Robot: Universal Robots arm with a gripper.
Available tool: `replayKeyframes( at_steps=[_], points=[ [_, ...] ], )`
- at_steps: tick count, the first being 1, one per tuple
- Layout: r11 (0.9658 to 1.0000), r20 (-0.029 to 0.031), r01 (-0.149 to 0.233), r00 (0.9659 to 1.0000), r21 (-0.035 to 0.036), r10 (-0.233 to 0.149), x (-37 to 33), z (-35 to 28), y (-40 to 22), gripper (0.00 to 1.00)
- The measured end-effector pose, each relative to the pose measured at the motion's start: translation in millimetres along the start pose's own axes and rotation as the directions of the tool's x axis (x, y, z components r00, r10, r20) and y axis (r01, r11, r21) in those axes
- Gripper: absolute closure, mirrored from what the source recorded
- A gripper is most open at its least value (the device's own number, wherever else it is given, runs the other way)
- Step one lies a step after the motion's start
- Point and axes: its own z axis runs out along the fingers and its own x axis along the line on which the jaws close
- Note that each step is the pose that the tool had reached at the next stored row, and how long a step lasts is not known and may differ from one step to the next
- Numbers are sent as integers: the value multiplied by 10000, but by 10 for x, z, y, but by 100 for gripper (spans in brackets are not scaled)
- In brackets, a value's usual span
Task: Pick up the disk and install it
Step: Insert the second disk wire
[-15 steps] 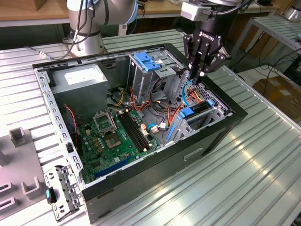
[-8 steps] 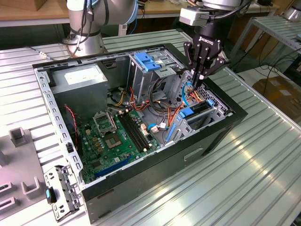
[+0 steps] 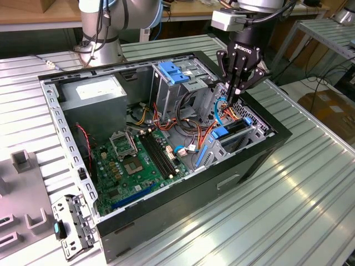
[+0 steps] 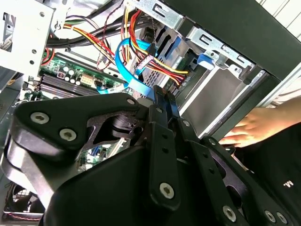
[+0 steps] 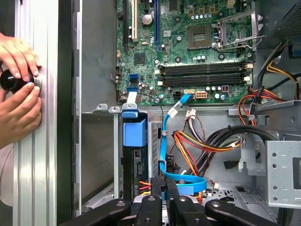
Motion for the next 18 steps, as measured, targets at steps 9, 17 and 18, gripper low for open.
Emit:
replayKeyframes(
  at_steps=[9,17,18],
  points=[
    [10000,79,3,10000,-1,-3,32,14,-1,84],
    [10000,1026,51,9947,-15,-49,219,74,-2,84],
    [10000,1025,51,9947,-15,-49,220,74,-2,84]
  ],
)
